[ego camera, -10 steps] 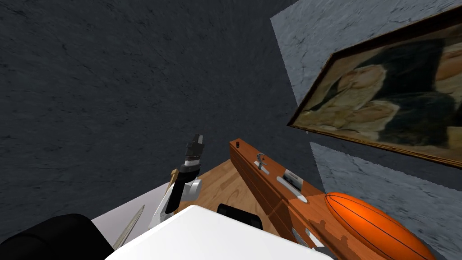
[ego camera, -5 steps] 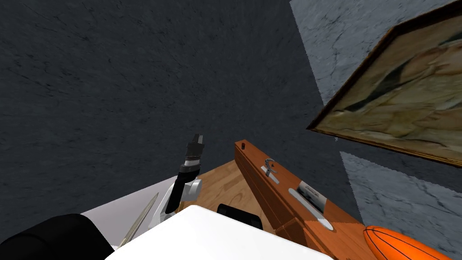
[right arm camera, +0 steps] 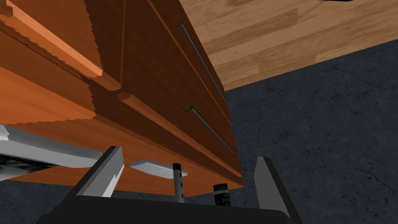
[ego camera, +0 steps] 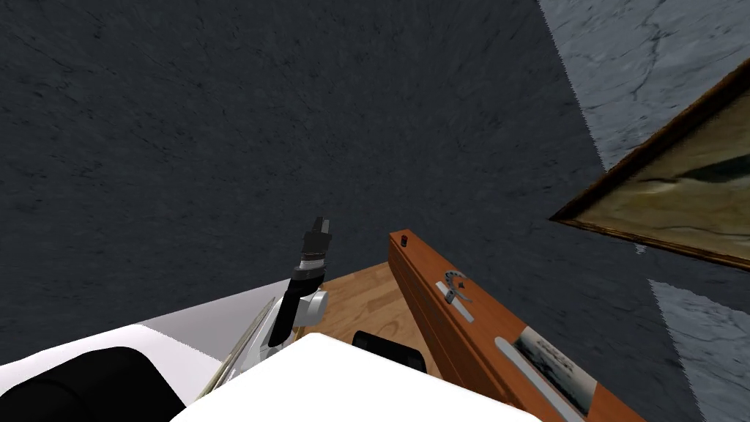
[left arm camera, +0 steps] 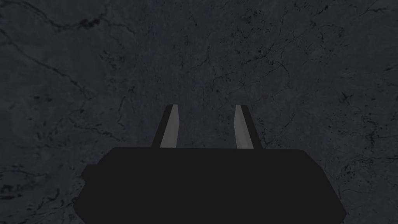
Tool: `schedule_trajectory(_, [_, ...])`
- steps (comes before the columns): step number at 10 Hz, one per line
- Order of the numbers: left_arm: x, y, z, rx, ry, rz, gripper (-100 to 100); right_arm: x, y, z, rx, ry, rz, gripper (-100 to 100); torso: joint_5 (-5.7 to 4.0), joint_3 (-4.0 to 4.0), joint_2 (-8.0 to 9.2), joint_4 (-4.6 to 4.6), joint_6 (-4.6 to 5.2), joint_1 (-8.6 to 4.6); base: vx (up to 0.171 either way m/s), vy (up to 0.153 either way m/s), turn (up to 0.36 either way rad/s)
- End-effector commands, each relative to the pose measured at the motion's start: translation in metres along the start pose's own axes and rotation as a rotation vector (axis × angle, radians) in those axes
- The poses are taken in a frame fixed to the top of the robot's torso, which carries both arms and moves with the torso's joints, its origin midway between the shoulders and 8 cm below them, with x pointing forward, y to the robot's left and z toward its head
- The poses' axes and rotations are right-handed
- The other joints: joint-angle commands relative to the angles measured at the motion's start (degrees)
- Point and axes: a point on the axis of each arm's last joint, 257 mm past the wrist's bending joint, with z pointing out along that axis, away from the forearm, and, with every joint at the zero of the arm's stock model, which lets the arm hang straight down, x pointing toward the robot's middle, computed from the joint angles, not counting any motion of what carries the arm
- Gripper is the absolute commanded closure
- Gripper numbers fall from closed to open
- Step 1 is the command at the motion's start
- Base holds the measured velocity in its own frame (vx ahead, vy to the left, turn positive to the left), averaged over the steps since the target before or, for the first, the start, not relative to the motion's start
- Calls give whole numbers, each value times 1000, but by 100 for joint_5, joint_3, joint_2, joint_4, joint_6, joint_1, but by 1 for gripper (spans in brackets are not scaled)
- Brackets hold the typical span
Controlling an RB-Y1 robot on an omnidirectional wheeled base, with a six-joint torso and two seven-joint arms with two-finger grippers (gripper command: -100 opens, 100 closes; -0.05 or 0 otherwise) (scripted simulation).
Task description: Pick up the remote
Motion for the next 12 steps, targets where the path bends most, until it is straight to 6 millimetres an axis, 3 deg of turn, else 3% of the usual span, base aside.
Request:
schedule_trajectory(1, [0,0,0,0,0,0,0,14,-4,-8,16,43,-11,-100,0,0,0,0,0,0,66,-37,222])
schedule_trajectory(2, [0,0,0,0,0,0,0,38,-20,-18,49,105,-7,-100,0,2,3,0,4,1,87,-40,307])
schedule_trajectory(3, [0,0,0,0,0,0,0,40,-20,-18,48,114,-17,-100,-1,-2,-3,0,0,-1,73,-44,159])
schedule_trajectory(6, [0,0,0,0,0,0,0,85,-48,-40,108,236,-14,-100,-1,-1,-1,-1,6,-2,79,-51,258])
schedule_trajectory(7, [0,0,0,0,0,0,0,87,-48,-41,108,243,-19,-100,-1,-3,-5,-1,1,-5,63,-53,147])
schedule_trajectory(11, [0,0,0,0,0,0,0,142,-76,-73,178,398,-4,-100,-4,-8,-12,-3,7,-12,88,-70,270])
schedule_trajectory(12, [0,0,0,0,0,0,0,144,-76,-74,179,404,-5,-100,-1,-5,-8,-2,3,-4,51,-42,127])
